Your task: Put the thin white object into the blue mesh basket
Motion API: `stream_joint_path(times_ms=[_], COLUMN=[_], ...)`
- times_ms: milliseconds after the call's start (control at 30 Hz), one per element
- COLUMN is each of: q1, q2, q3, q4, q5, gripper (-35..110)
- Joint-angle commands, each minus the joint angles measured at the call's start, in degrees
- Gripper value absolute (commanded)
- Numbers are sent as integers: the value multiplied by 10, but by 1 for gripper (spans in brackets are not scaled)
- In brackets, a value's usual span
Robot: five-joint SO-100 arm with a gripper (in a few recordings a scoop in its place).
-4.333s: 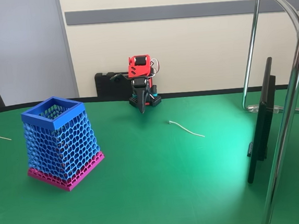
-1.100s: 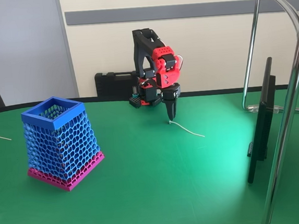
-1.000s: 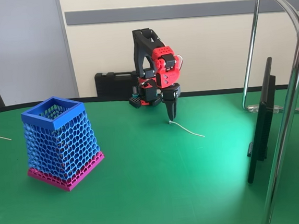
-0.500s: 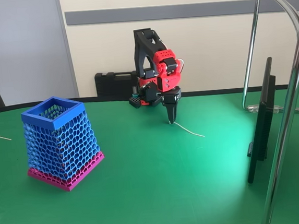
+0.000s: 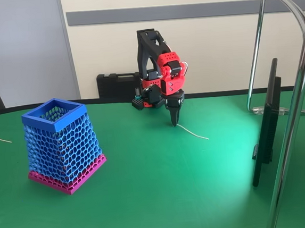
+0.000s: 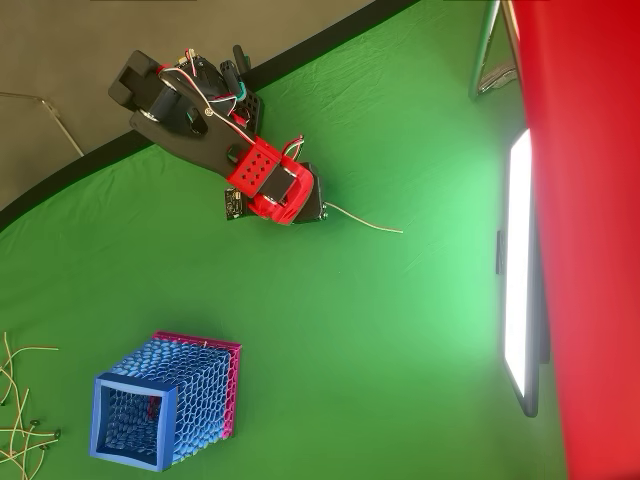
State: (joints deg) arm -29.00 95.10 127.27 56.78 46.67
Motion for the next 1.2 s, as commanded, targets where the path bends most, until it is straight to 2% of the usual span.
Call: stream_joint_path(times_ms=[0, 1167], q1=[10, 20], q2=[-3, -24], q3=[-3, -5], q4=[1, -25], q5=[-7, -18], gripper=[15, 6])
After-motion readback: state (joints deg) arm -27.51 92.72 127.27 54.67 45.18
